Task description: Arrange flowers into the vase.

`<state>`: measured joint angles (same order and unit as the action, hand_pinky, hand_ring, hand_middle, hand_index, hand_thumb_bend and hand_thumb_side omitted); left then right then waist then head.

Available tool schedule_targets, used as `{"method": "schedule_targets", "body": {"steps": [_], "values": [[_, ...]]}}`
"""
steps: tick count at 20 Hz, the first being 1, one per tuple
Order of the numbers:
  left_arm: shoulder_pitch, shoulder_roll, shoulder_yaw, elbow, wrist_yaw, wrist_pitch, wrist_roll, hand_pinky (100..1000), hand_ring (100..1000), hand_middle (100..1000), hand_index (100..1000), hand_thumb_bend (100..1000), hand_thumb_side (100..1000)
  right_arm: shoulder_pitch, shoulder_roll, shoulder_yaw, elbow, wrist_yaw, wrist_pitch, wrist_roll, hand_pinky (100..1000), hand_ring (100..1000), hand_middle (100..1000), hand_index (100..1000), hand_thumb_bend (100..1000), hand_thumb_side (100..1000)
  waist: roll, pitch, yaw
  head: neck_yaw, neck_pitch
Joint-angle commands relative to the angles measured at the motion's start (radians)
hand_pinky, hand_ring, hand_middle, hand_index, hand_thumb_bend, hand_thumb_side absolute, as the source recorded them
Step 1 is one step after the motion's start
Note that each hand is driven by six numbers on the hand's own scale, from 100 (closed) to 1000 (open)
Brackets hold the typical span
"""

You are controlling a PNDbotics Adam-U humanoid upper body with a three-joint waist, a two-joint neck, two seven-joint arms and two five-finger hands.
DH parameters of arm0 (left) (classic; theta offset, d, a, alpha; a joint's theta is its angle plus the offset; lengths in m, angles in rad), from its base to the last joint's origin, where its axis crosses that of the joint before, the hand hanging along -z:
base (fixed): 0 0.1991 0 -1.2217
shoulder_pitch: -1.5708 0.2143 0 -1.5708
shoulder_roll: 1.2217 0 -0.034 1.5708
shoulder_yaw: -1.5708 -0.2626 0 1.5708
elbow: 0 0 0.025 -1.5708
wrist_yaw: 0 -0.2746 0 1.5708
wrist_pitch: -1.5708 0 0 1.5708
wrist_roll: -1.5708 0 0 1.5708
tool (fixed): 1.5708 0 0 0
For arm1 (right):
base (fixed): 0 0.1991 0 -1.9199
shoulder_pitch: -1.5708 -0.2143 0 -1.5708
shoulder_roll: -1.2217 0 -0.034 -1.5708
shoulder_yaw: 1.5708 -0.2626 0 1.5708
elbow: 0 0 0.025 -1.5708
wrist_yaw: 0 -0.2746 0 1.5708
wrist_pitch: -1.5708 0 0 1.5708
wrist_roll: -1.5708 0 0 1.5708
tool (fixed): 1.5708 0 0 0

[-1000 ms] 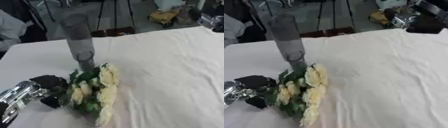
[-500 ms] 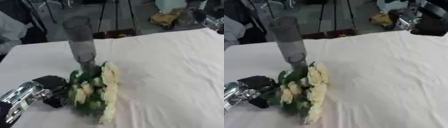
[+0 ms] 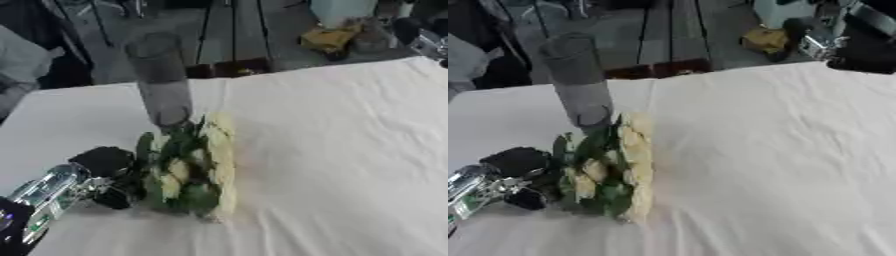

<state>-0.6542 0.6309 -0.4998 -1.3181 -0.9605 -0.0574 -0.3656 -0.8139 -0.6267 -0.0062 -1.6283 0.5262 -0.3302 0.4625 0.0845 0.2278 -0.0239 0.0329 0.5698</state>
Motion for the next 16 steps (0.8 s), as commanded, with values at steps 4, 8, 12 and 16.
{"method": "schedule_targets", "body": {"steps": [4,8,12,16], "values": [[-0.006,0.032,0.014,-0.017,-0.007,-0.027,0.108,178,100,106,167,100,546,-0.009,-0.031,-0.016,-0.018,-0.004,0.005,-0.008,836,934,891,881,205,1000,-0.004,-0.015,0.000,-0.003,-0.004],[-0.005,0.029,0.010,0.007,-0.013,-0.037,0.143,178,100,106,167,100,546,-0.009,-0.030,-0.016,-0.019,-0.004,0.005,-0.008,836,934,891,881,205,1000,-0.004,-0.015,0.000,-0.003,-0.004],[-0.005,0.028,0.010,0.014,-0.016,-0.041,0.151,178,100,106,167,100,546,-0.009,-0.030,-0.016,-0.019,-0.004,0.005,-0.008,836,934,891,881,205,1000,-0.004,-0.015,0.000,-0.003,-0.004],[-0.006,0.049,-0.015,-0.015,0.003,-0.062,0.171,101,100,100,114,100,590,-0.002,-0.032,-0.018,-0.016,-0.001,0.009,-0.010,835,934,890,880,204,1000,-0.001,-0.019,0.004,-0.010,0.004]]}}
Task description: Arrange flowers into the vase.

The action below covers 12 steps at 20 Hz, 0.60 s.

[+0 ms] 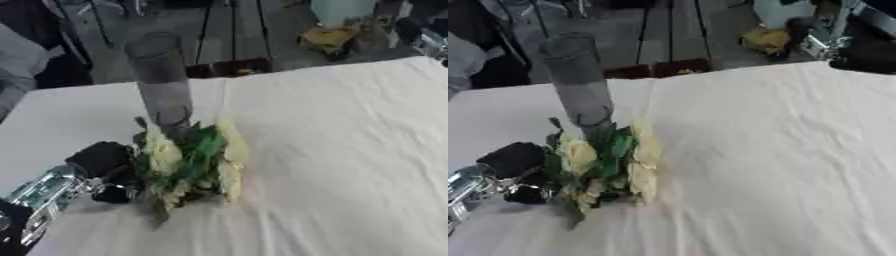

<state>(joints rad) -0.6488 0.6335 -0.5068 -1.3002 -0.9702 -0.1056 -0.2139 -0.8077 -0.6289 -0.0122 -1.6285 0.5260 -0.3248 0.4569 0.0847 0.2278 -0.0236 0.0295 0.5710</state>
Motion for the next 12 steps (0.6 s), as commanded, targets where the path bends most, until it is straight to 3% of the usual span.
{"method": "schedule_targets", "body": {"steps": [1,6,8,12], "values": [[-0.005,0.061,-0.013,-0.056,0.026,-0.027,0.031,101,100,100,114,100,590,-0.007,-0.031,-0.013,-0.016,0.000,0.005,-0.005,835,934,890,880,204,1000,-0.001,-0.020,0.005,-0.008,0.004],[0.011,0.100,0.014,-0.106,0.100,-0.091,0.012,101,100,100,114,100,590,-0.005,-0.031,-0.013,-0.016,0.002,0.006,-0.008,835,934,890,880,204,1000,0.000,-0.021,0.006,-0.010,0.005],[0.005,0.124,0.028,-0.128,0.127,-0.110,0.011,100,100,100,100,100,519,0.001,-0.034,-0.016,-0.015,0.001,0.009,-0.010,835,934,890,880,201,1000,0.001,-0.026,0.012,-0.018,0.003],[0.027,0.201,0.095,-0.229,0.193,-0.133,0.057,100,100,100,100,100,507,0.007,-0.038,-0.020,-0.017,-0.001,0.013,-0.018,836,934,889,880,200,1000,0.001,-0.030,0.018,-0.026,0.000]]}}
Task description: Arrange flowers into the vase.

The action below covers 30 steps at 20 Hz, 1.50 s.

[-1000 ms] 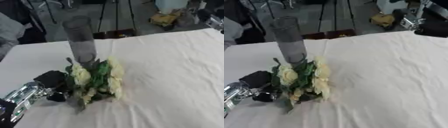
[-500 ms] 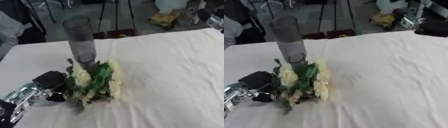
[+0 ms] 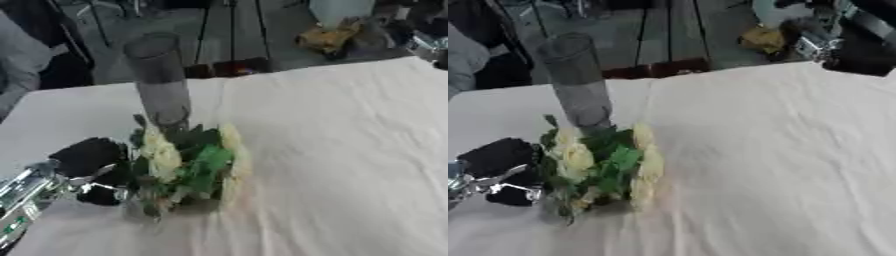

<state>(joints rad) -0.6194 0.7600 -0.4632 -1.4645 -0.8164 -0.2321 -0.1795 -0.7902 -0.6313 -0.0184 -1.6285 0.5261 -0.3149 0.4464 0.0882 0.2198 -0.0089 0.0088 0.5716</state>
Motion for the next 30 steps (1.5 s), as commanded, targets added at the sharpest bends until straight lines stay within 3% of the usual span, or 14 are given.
{"method": "schedule_targets", "body": {"steps": [1,8,17,23,26,30], "values": [[0.004,0.088,0.069,-0.093,0.057,0.006,0.029,100,100,100,100,100,504,-0.011,-0.035,-0.014,-0.018,-0.001,0.004,-0.008,836,934,889,880,200,1000,-0.002,-0.022,0.004,-0.007,-0.001],[0.035,0.134,0.112,-0.271,0.144,0.122,-0.028,100,100,100,100,100,500,-0.011,-0.033,-0.013,-0.020,-0.003,0.005,-0.010,836,933,889,880,199,1000,-0.003,-0.024,0.003,-0.008,-0.001],[0.010,0.148,0.210,-0.480,0.271,0.239,-0.041,100,100,100,100,100,489,-0.007,-0.034,-0.019,-0.027,-0.005,0.014,-0.020,836,933,888,879,197,1000,-0.003,-0.029,0.009,-0.016,0.000],[-0.036,0.091,0.303,-0.521,0.367,0.328,0.007,100,100,100,100,100,481,-0.021,-0.026,-0.015,-0.037,-0.023,0.023,-0.038,835,933,888,880,191,1000,-0.003,-0.031,0.017,-0.039,0.004],[-0.043,0.089,0.308,-0.533,0.417,0.368,0.048,100,100,100,100,100,481,-0.024,-0.025,-0.012,-0.041,-0.027,0.026,-0.042,835,933,888,880,191,1000,-0.002,-0.031,0.018,-0.041,0.005],[-0.046,0.100,0.311,-0.535,0.482,0.380,0.063,100,100,100,100,100,481,-0.024,-0.026,-0.012,-0.041,-0.028,0.027,-0.043,835,933,888,880,191,1000,-0.002,-0.031,0.018,-0.042,0.005]]}}
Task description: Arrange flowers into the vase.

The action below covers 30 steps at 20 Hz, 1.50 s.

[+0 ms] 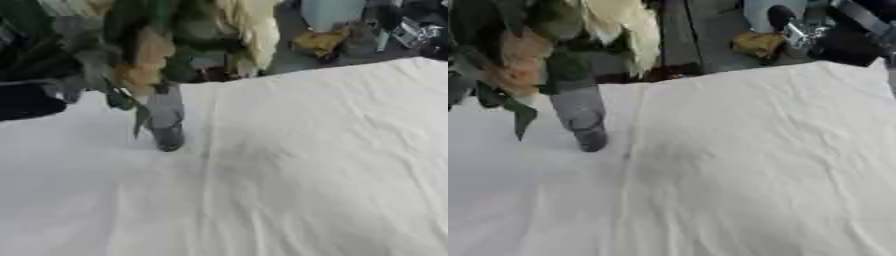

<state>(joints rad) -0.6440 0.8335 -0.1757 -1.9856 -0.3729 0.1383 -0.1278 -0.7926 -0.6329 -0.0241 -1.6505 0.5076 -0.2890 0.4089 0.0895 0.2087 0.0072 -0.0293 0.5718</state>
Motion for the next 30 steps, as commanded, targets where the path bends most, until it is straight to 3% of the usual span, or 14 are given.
{"method": "schedule_targets", "body": {"steps": [1,7,15,16,18,22,27,30], "values": [[-0.031,0.018,0.035,-0.013,0.055,0.016,0.019,100,100,100,100,100,480,-0.029,-0.015,-0.009,-0.027,-0.016,0.001,-0.011,832,931,885,879,172,1000,-0.001,-0.025,0.001,-0.001,0.011],[-0.177,-0.075,0.148,0.053,0.154,0.105,0.109,100,100,100,100,100,485,-0.037,-0.013,0.007,-0.043,-0.069,0.021,-0.079,833,929,884,876,168,1000,0.014,-0.027,0.005,-0.001,0.009],[-0.219,-0.067,0.118,0.107,0.295,0.095,0.251,100,100,100,100,100,485,-0.037,-0.016,0.011,-0.045,-0.071,0.025,-0.090,833,929,884,876,168,1000,0.017,-0.025,0.007,-0.002,0.005],[-0.227,-0.073,0.122,0.117,0.309,0.097,0.268,100,100,100,100,100,521,-0.042,-0.010,0.011,-0.046,-0.075,0.027,-0.094,832,927,881,873,159,1000,0.016,-0.025,-0.001,0.009,0.001],[-0.268,-0.113,0.162,0.159,0.342,0.121,0.301,100,100,100,100,100,527,-0.054,0.002,0.019,-0.047,-0.081,0.031,-0.099,832,927,880,872,159,1000,0.020,-0.024,-0.024,0.029,-0.004],[-0.375,-0.220,0.252,0.267,0.410,0.173,0.370,100,100,100,100,100,531,-0.062,-0.002,0.027,-0.045,-0.081,0.033,-0.102,831,926,880,871,158,1000,0.026,-0.020,-0.026,0.038,-0.009],[-0.473,-0.254,0.232,0.403,0.493,0.122,0.453,100,100,100,100,100,531,-0.062,-0.010,0.026,-0.044,-0.079,0.032,-0.107,831,926,880,871,158,1000,0.028,-0.016,-0.019,0.032,-0.012],[-0.530,-0.284,0.259,0.482,0.542,0.074,0.502,100,100,100,100,100,548,-0.076,-0.010,0.031,-0.046,-0.081,0.029,-0.107,831,924,878,869,157,1000,0.033,-0.005,-0.038,0.056,-0.025]]}}
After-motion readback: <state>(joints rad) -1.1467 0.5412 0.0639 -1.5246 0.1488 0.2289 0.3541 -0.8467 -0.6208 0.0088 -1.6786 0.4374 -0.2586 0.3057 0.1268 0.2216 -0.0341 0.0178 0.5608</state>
